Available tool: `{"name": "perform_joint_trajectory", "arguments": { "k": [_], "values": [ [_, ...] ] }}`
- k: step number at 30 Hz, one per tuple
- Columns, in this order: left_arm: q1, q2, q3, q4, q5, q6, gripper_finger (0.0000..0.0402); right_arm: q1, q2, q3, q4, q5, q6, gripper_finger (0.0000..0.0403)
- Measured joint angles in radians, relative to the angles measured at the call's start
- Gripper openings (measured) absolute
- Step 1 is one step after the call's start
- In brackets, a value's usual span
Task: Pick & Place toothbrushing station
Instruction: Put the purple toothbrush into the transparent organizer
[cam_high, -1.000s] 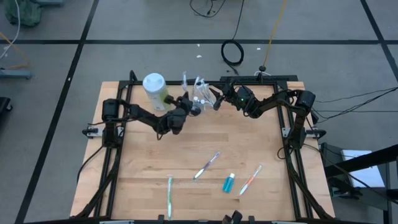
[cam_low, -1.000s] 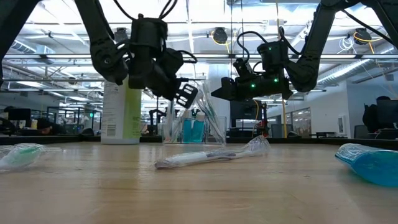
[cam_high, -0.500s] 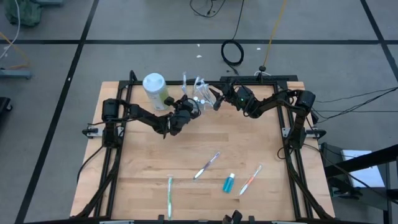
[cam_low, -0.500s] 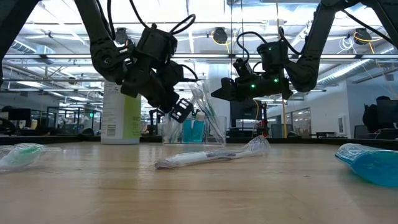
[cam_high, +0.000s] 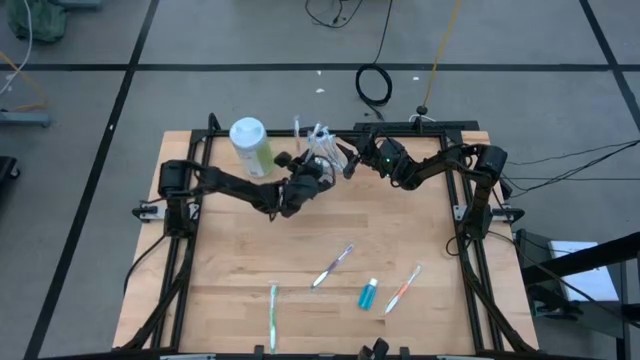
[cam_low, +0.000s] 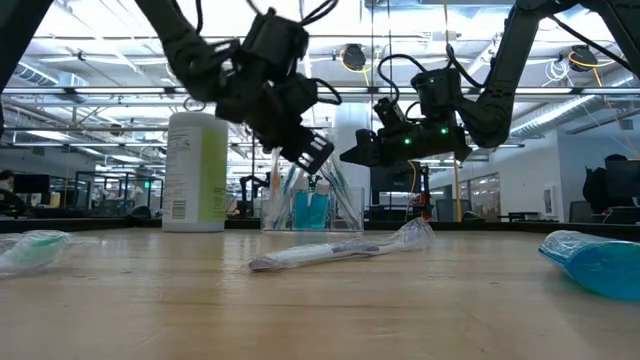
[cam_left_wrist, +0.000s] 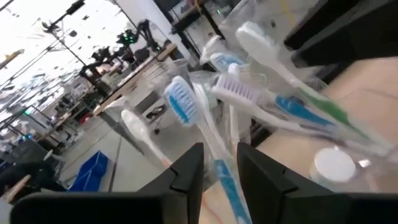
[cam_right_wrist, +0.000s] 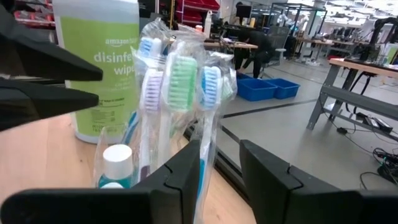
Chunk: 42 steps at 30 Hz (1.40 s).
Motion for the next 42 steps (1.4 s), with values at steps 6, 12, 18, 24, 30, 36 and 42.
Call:
{"name": "perform_joint_trajectory", "arguments": {
  "k": [6,12,18,24,30,36,42],
  "values": [
    [-0.008,-0.068,0.086,-0.377,0.060,-0.227,0.0111,0.000,0.000,0.000,-0.013,0.000,0.000,0.0109],
    [-0.004,-0.170,0.111,-0.634,0.659,-0.525,0.0111,0.018,-0.021,0.000,-0.070,-0.001,-0.020,0.0109],
    [-0.029,-0.190,0.111,-0.619,1.083,-0.595,0.0111,0.050,-0.181,0.000,-0.366,0.005,-0.141,0.0109],
    [-0.125,-0.133,0.111,-0.585,1.150,-0.585,0.0111,0.060,-0.339,0.001,-0.673,0.005,-0.153,0.0109],
    [-0.207,-0.014,0.111,-0.426,1.147,-0.558,0.0111,0.060,-0.398,0.000,-0.752,0.005,-0.078,0.0109],
    [-0.251,0.096,0.111,-0.331,1.148,-0.569,0.0111,0.061,-0.399,0.000,-0.760,-0.001,0.011,0.0109],
    [-0.255,0.160,0.110,-0.302,1.243,-0.629,0.0111,0.106,-0.398,-0.025,-0.786,-0.003,0.052,0.0109]
  ]
}}
